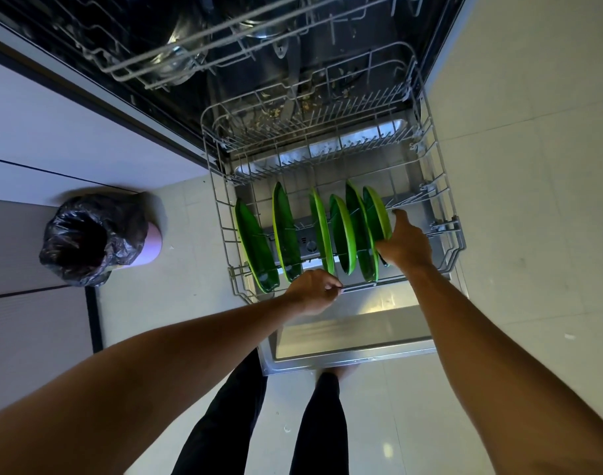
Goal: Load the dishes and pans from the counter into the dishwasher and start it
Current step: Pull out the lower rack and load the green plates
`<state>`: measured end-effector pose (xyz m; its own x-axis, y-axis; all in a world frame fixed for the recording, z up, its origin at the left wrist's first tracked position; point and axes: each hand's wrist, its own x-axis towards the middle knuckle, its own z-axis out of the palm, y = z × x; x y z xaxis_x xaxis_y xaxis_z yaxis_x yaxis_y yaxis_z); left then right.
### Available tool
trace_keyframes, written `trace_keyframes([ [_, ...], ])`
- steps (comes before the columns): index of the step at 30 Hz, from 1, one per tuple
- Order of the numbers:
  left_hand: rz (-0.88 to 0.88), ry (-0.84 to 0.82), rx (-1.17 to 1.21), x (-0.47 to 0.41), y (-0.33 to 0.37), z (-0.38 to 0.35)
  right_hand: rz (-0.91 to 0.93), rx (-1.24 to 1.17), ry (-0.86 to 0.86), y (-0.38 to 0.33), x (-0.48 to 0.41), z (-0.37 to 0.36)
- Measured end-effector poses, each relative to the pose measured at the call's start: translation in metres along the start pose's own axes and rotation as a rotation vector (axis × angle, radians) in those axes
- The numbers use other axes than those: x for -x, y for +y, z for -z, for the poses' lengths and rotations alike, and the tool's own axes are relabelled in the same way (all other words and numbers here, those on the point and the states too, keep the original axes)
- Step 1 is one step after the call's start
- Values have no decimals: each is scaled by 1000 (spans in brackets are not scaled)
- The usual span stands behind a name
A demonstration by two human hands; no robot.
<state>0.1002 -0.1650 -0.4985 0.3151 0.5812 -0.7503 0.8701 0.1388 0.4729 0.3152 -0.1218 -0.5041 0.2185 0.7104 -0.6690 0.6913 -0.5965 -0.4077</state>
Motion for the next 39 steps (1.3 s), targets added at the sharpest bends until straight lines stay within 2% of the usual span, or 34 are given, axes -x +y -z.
trace_keyframes([
  [6, 26, 37, 22, 11, 2, 5, -114, -42, -70, 3, 25, 18],
  [11, 34, 81, 61, 36, -2, 22, -137, -92, -39, -1, 54, 28],
  [16, 37, 173, 83, 77, -16, 54, -100, -163, 103, -31, 96, 28],
  [21, 67, 267, 95, 122, -61, 87, -95, -129, 91, -90, 132, 6],
  [24, 96, 319, 155, 153, -98, 116, -61, -114, 103, -142, 152, -23],
  [30, 92, 466, 283, 230, -220, 196, 73, -78, 144, -293, 203, -125],
  [34, 67, 701, 350, 303, -316, 265, 230, -49, 128, -406, 246, -198],
  [39, 180, 995, 360, 442, -441, 367, 529, 14, 96, -589, 319, -257],
])
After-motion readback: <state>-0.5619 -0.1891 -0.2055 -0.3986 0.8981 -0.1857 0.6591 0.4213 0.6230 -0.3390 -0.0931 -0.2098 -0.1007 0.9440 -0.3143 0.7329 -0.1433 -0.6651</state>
